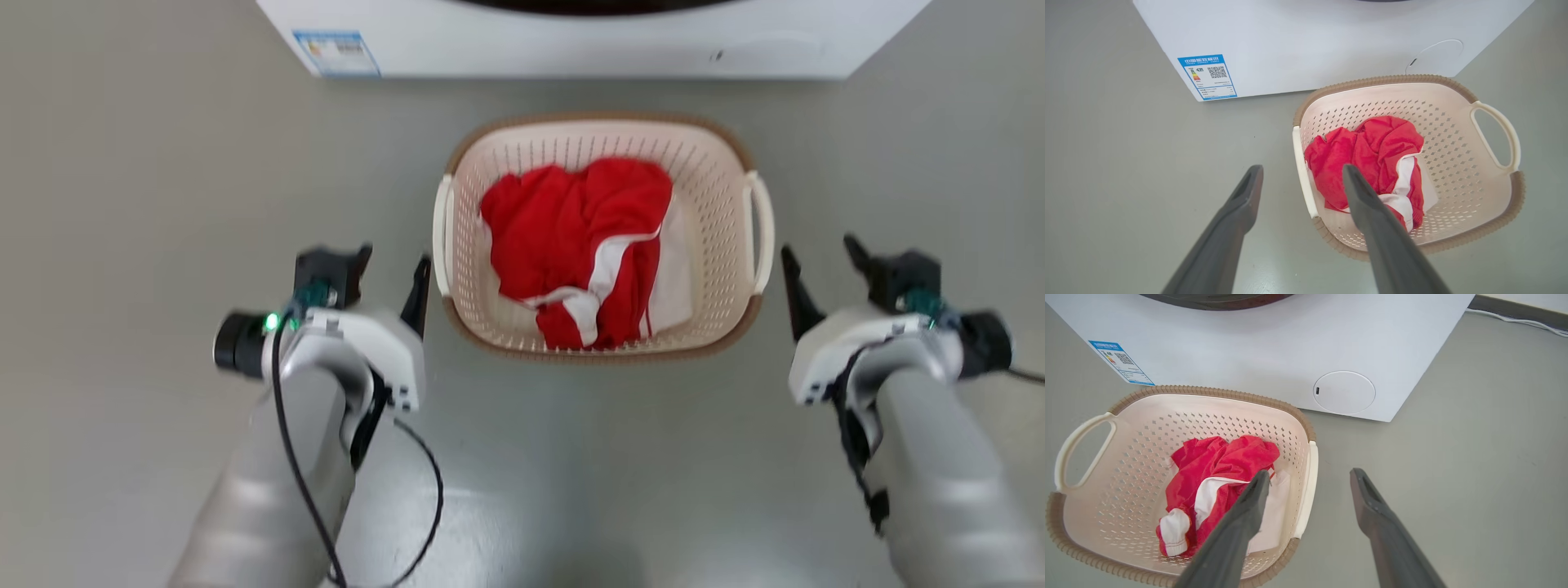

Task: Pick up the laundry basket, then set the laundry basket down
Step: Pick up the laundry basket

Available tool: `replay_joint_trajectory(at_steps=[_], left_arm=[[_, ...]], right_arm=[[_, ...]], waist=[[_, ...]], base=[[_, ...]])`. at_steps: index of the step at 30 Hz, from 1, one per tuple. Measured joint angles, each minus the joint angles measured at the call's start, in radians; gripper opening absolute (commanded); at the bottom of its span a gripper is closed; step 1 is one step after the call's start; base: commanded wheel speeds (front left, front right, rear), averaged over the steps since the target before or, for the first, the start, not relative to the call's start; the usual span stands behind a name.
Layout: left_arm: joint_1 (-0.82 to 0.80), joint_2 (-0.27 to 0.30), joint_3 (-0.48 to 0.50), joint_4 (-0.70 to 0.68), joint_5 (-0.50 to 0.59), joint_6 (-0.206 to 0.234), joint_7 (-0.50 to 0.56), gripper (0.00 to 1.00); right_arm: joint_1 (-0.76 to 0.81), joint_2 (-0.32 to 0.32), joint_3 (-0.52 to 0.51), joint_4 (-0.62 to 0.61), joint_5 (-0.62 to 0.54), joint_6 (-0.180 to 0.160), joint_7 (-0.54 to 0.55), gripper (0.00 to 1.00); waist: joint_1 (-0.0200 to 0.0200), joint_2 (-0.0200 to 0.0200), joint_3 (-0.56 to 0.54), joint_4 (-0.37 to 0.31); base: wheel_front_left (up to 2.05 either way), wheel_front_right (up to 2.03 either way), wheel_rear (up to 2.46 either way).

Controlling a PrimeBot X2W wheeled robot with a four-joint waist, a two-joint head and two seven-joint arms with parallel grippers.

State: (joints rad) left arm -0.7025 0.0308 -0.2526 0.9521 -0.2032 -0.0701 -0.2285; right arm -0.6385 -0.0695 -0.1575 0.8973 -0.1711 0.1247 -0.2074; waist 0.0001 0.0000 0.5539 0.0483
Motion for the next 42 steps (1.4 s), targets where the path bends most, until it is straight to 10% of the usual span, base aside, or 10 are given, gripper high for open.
replay_joint_trajectory(at_steps=[42], left_arm=[[-0.407, -0.006, -0.247, 0.237, -0.273, 0.036, -0.001, 1.00]], right_arm=[[-0.307, -0.007, -0.069, 0.140, -0.137, 0.000, -0.041, 1.00]], waist=[[0.0000, 0.0000, 0.364, -0.009]], base=[[0.00, 0.00, 0.00]])
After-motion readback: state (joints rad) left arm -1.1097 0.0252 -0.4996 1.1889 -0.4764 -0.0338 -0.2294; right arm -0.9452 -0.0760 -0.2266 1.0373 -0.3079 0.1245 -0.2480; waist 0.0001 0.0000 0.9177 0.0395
